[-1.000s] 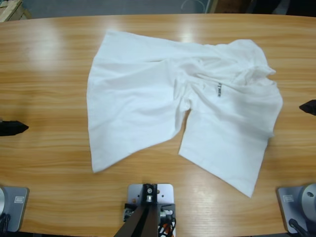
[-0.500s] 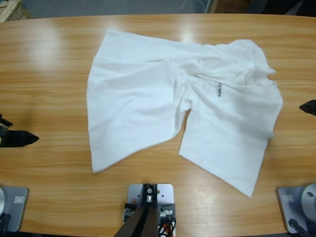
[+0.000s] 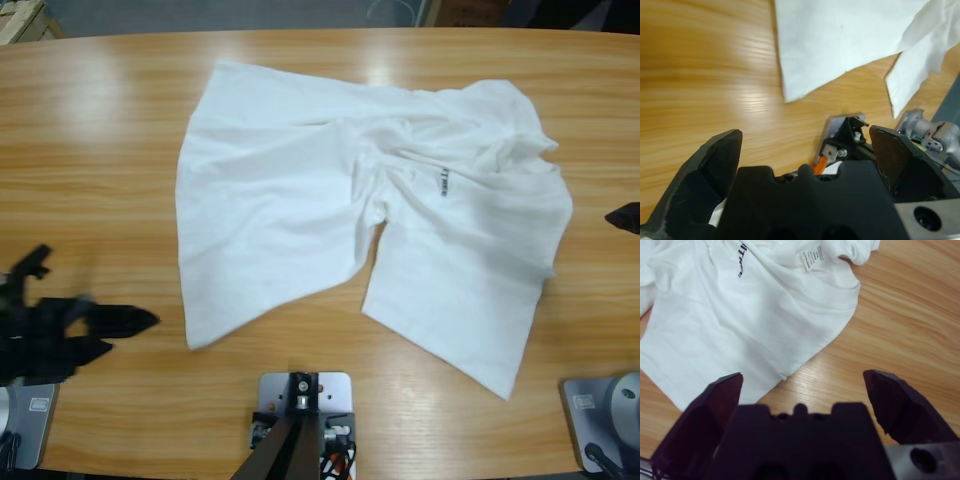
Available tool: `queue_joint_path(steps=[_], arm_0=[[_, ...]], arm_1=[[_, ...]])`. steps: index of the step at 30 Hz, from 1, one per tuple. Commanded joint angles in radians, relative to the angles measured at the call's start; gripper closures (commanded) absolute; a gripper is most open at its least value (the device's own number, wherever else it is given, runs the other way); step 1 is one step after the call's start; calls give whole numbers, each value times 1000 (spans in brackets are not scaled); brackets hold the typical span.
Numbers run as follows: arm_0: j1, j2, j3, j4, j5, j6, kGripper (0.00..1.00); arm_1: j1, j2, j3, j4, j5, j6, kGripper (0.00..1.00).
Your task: Fold clothes
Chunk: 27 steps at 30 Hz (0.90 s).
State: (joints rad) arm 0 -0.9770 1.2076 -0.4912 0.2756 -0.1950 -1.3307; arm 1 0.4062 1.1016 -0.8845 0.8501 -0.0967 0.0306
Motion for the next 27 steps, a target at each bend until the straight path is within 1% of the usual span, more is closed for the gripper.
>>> queue_joint_path(steps=[1, 4, 6, 8, 11, 16, 23, 25, 26, 27], arm_0=[[-95, 149, 73, -86, 73, -145, 68], [-105, 163, 110, -149, 86, -182, 98], [-129, 214, 112, -209, 86, -238, 168], [-154, 262, 118, -248, 93, -289, 170], [-184, 315, 135, -334, 105, -315, 170], [-189, 389, 143, -432, 117, -321, 170], [-189, 495, 165, -597, 116, -369, 170], [-189, 501, 173, -624, 114, -376, 174], [-189, 500, 178, -632, 114, -380, 218], [-189, 500, 183, -636, 114, -389, 282]], arm_1=[[11, 20, 1, 4, 6, 12, 13], [11, 23, 1, 4, 8, 12, 13], [11, 24, 0, 4, 7, 12, 13], [11, 24, 0, 4, 8, 12, 13], [11, 24, 0, 4, 7, 12, 13], [11, 34, -1, 4, 8, 12, 13], [11, 40, -2, 6, 7, 12, 13], [11, 48, -4, 6, 7, 12, 13], [11, 50, -4, 7, 7, 12, 13], [11, 54, -5, 7, 7, 12, 13]])
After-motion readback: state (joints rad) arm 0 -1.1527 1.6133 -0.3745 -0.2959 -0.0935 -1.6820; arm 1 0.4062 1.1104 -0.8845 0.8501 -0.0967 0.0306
